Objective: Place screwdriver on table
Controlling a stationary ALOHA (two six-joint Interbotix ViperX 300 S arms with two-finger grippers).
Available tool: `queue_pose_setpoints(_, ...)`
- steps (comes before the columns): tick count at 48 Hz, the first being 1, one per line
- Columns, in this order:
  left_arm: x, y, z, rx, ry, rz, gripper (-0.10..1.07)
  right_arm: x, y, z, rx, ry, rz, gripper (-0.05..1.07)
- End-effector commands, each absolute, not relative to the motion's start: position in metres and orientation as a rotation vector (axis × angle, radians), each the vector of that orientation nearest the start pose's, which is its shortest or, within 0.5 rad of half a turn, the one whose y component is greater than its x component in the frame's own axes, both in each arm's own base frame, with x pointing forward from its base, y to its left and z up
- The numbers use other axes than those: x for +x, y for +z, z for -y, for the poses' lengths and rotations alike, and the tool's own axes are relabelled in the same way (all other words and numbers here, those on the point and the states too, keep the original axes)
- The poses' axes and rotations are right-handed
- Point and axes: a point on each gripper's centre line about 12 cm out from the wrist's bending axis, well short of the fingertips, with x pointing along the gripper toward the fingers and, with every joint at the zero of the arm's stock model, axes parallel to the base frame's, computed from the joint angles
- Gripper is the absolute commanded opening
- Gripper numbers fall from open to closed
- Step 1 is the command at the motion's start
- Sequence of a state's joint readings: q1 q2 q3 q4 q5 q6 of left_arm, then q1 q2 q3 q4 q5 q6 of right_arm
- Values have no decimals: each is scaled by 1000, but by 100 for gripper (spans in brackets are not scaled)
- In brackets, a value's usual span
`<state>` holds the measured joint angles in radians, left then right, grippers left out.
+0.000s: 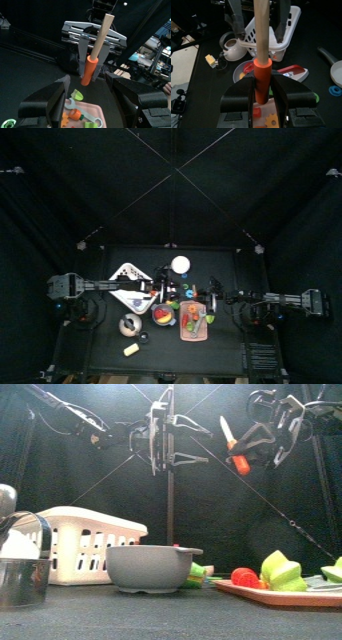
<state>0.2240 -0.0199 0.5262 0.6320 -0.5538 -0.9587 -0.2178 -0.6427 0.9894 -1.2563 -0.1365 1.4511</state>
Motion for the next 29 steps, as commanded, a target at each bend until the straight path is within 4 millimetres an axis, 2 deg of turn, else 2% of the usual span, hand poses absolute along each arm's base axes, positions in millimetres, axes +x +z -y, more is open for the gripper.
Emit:
queue_pose_setpoints(1, 415, 289, -47, -386, -133, -25, 92, 258, 265, 50, 255, -160, -294, 50)
queue_pose_setpoints(13, 401, 266, -15, -317, -226, -60, 92, 253, 243, 74, 350, -299, -344, 50)
queue_pose_setpoints(21, 400, 258, -8, -318, -224, -71, 92, 247, 222, 87, 463, -407, -392, 50)
queue_pose_setpoints(29, 399, 254, -11, -349, -200, -73, 92, 239, 201, 106, 565, -576, -457, 50)
